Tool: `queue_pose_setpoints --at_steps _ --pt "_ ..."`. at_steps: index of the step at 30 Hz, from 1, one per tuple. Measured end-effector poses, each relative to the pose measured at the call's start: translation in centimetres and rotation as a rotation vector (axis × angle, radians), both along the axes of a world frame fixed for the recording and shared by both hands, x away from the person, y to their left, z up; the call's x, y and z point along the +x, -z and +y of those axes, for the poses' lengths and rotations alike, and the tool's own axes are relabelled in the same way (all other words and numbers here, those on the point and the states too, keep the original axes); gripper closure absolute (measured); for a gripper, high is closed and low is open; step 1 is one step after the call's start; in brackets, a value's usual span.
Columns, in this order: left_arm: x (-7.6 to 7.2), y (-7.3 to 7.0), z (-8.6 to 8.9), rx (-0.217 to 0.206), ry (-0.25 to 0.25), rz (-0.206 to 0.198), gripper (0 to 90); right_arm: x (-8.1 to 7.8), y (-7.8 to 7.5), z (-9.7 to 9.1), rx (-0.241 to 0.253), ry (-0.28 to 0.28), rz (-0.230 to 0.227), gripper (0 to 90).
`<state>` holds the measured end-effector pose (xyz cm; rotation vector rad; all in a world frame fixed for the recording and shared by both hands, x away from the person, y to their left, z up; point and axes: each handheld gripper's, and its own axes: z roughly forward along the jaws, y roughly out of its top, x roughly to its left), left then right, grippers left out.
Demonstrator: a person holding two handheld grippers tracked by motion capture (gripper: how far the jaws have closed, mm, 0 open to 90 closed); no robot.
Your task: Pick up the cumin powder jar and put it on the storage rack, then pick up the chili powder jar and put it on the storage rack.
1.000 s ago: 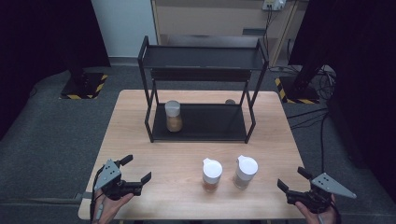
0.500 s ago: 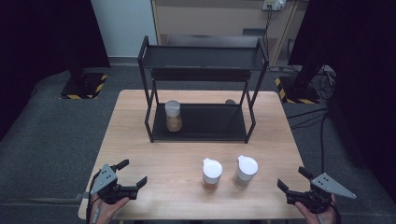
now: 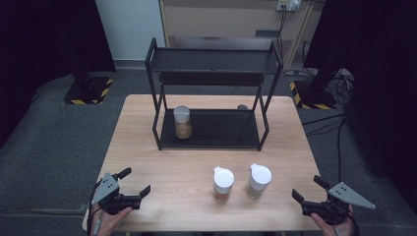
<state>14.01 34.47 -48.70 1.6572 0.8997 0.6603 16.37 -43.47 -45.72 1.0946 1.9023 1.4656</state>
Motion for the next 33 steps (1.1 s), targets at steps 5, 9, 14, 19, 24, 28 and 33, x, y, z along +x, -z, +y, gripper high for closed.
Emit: queue_pose_setpoints --at_steps 5,9,14,19,24,28,33 --pt "0.1 0.0 0.1 0.007 0.004 -0.001 1.0 0.0 0.0 0.1 -0.005 -0.006 -0.003 1.7" --pt "0.0 0.0 0.0 0.012 0.010 -0.006 1.0 0.1 0.0 0.1 -0.005 -0.010 -0.005 1.7" --pt "0.1 0.0 0.0 0.010 0.021 -0.009 1.1 0.1 0.0 0.1 -0.005 -0.012 -0.002 1.9" --pt "0.0 -0.1 0.0 0.017 0.020 -0.008 1.1 0.1 0.0 0.1 0.002 -0.010 0.004 2.0" --pt "0.2 -0.1 0.0 0.013 0.025 0.000 1.0 0.1 -0.4 0.4 -0.006 0.000 0.010 2.0" --pt "0.2 -0.1 0.0 0.011 0.028 0.001 1.1 -0.2 -0.6 0.6 -0.001 0.003 0.004 2.3" --pt "0.3 0.0 0.1 0.009 0.029 0.007 1.0 -0.1 -1.1 0.9 0.000 -0.006 0.019 2.6"
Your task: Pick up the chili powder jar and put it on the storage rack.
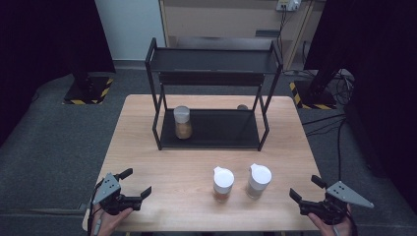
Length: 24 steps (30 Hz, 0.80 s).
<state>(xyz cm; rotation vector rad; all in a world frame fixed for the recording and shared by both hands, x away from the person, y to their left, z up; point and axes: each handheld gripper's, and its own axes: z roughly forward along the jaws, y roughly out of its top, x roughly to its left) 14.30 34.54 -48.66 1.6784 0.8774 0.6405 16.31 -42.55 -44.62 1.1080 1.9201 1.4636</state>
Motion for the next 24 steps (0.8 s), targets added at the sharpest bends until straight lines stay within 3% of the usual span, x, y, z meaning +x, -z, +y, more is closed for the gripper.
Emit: queue_pose_setpoints --at_steps 12,24 --pt "0.1 0.0 0.0 -0.002 0.007 0.008 1.0 -0.3 -2.8 1.5 -0.014 -0.026 -0.017 2.9" --pt "0.1 0.0 0.0 -0.002 0.008 0.011 1.0 0.1 -5.5 3.9 -0.036 -0.095 -0.025 2.9"
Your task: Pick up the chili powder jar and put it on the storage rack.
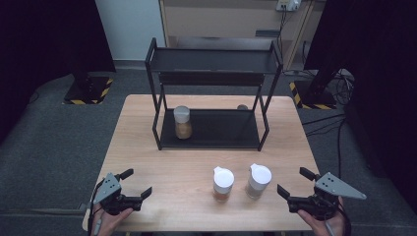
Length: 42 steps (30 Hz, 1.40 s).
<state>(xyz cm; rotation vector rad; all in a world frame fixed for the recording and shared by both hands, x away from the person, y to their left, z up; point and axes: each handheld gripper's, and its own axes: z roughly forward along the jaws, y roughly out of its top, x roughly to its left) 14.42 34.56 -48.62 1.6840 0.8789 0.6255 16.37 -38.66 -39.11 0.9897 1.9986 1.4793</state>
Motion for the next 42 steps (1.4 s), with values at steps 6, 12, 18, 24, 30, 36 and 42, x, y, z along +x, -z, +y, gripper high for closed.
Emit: queue_pose_setpoints --at_steps 6,12,18,24,30,36,42 --pt "0.0 0.0 -0.1 0.004 0.004 0.001 1.0 0.5 -0.9 1.5 -0.014 -0.046 -0.002 2.9" --pt "0.0 -0.1 -0.1 0.007 0.006 0.002 1.0 1.3 -1.5 2.9 -0.027 -0.089 -0.004 2.9" --pt "0.0 -0.1 -0.1 0.009 0.007 0.002 1.0 2.1 -2.0 4.4 -0.039 -0.132 0.003 2.8" --pt "0.0 -0.1 -0.1 0.010 0.009 0.001 1.0 3.0 -2.1 6.1 -0.049 -0.177 0.014 2.8" --pt "0.0 -0.1 -0.2 0.014 0.010 0.001 1.0 3.9 -2.0 7.8 -0.059 -0.203 0.031 2.7" --pt "0.0 -0.1 -0.2 0.015 0.011 0.000 1.0 4.6 -1.8 9.3 -0.079 -0.223 0.050 2.8" --pt "0.0 -0.1 -0.2 0.013 0.010 0.000 1.0 5.4 -1.6 10.8 -0.088 -0.239 0.070 3.0"
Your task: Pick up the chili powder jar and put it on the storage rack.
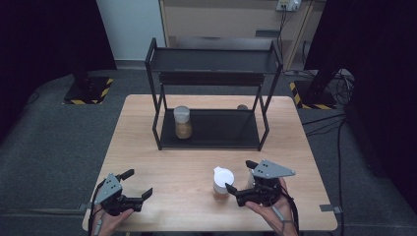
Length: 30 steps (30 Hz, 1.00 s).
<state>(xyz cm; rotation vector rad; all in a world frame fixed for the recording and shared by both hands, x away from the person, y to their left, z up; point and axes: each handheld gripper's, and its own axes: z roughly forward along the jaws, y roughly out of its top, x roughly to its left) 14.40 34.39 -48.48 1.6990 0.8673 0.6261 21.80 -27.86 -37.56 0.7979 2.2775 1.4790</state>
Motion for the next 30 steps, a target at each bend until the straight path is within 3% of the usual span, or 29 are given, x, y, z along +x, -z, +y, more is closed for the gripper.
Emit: queue_pose_setpoints --at_steps 20,30 --pt "0.0 0.0 0.0 0.000 0.003 0.001 1.0 1.7 1.5 3.6 -0.046 -0.026 0.046 3.8" --pt "0.0 0.0 0.0 0.002 0.004 0.000 1.1 1.8 2.6 5.0 -0.083 -0.012 0.053 6.8"
